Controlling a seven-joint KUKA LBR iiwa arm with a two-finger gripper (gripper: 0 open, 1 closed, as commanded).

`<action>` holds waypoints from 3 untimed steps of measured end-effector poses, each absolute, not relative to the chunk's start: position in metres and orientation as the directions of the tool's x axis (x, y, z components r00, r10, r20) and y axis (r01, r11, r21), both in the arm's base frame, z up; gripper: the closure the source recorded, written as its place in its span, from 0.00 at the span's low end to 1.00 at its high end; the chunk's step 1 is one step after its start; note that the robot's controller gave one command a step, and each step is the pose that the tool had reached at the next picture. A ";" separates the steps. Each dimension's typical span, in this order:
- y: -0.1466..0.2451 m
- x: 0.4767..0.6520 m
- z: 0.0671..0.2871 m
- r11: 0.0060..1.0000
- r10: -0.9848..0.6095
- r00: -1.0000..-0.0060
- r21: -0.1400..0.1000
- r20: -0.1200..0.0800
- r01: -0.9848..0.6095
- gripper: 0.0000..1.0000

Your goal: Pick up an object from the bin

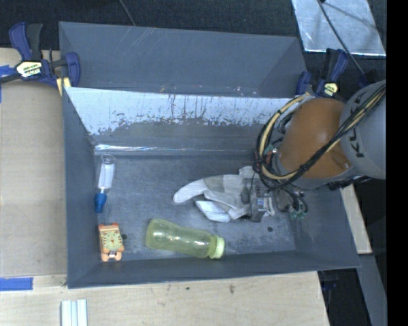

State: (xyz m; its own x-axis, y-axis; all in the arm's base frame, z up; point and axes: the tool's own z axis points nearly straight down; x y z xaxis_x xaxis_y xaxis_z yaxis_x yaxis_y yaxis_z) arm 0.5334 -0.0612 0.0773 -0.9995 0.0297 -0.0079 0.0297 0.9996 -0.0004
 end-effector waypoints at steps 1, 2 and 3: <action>-0.061 0.533 0.077 1.000 0.029 -1.000 -0.001 -0.008 0.029 1.00; -0.044 0.510 0.173 1.000 -0.006 -1.000 0.000 0.003 -0.006 0.00; -0.040 0.508 0.194 1.000 -0.014 -1.000 -0.001 -0.005 -0.014 0.00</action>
Offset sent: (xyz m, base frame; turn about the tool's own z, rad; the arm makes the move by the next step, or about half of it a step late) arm -0.0272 0.0218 0.1157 -0.0453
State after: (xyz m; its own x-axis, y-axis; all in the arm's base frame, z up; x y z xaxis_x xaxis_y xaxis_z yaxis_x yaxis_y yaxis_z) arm 0.5078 -0.0399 0.1941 -0.9999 -0.0143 -0.0052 -0.0143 0.9999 -0.0005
